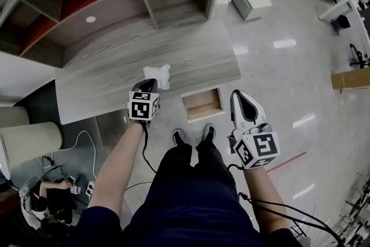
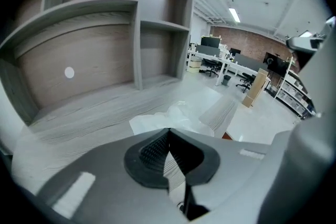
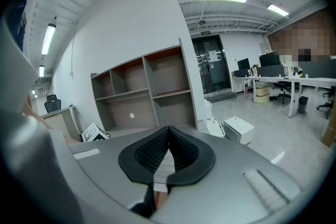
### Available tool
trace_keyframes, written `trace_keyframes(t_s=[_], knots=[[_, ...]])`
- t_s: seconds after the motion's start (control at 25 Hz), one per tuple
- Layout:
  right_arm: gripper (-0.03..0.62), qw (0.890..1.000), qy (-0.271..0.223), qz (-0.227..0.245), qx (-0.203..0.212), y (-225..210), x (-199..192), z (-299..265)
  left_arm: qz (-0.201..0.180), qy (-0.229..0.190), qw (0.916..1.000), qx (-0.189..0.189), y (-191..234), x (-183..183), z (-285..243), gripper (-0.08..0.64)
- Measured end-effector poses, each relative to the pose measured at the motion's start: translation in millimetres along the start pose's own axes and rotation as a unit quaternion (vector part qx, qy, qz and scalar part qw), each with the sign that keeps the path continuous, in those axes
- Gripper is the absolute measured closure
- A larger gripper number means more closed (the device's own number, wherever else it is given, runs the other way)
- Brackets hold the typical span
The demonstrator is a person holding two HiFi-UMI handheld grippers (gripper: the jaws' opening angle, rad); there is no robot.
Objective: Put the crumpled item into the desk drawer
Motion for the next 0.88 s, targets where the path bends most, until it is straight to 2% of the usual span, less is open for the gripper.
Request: trace_keyframes(t_s=[0.24, 0.4, 0.52, 0.72, 0.88], knots=[[0.586, 1.0, -0.015, 0.002, -0.012, -3, 10, -1, -0.032, -0.046, 0.998, -0.03, -38, 28, 13, 0.555], [0.586, 0.999, -0.026, -0.002, -0.028, -6, 11, 3, -0.079, -0.065, 0.9929, -0.06, -72, 41, 12, 0.555], [0.586, 0.999, -0.029, -0.006, -0.041, -11, 10, 10, -0.118, -0.062, 0.9872, -0.087, -104, 46, 8, 0.555], [0.586, 0.998, -0.026, -0.011, -0.051, -29, 4, 16, -0.191, -0.039, 0.9718, -0.133, -151, 39, -13, 0.555], [0.586, 0.998, -0.037, -0.013, -0.057, -48, 7, 18, -0.274, -0.009, 0.9479, -0.162, -182, 23, -28, 0.555]])
Point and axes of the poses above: the fingertips, and each gripper's own axes: z backward along the fingers, y to its left, x out of its top, the point moved 3 cm from there along z, backward along the fingers, and after that the axes turned 14 degrees about -x, right-handed, at the moved point
